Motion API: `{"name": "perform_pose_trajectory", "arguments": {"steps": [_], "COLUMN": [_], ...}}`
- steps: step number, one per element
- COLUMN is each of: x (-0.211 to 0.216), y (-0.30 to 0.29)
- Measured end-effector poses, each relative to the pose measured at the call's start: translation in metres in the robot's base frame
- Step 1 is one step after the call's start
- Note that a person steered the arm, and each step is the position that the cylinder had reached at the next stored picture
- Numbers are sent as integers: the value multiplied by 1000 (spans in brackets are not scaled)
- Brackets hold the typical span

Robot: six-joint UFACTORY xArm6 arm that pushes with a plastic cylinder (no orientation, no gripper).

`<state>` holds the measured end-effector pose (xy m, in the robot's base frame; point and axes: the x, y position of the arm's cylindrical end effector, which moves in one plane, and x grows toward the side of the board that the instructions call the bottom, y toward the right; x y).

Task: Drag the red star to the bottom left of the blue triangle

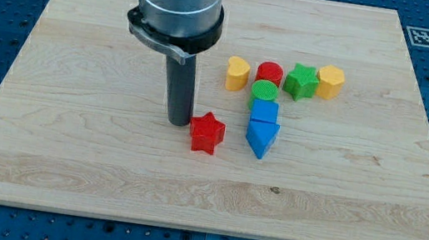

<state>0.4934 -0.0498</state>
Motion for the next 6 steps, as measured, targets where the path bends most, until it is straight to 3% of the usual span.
{"name": "perform_pose_trajectory", "arguments": {"steps": [3,6], "x": [12,36], "y": [35,15]}}
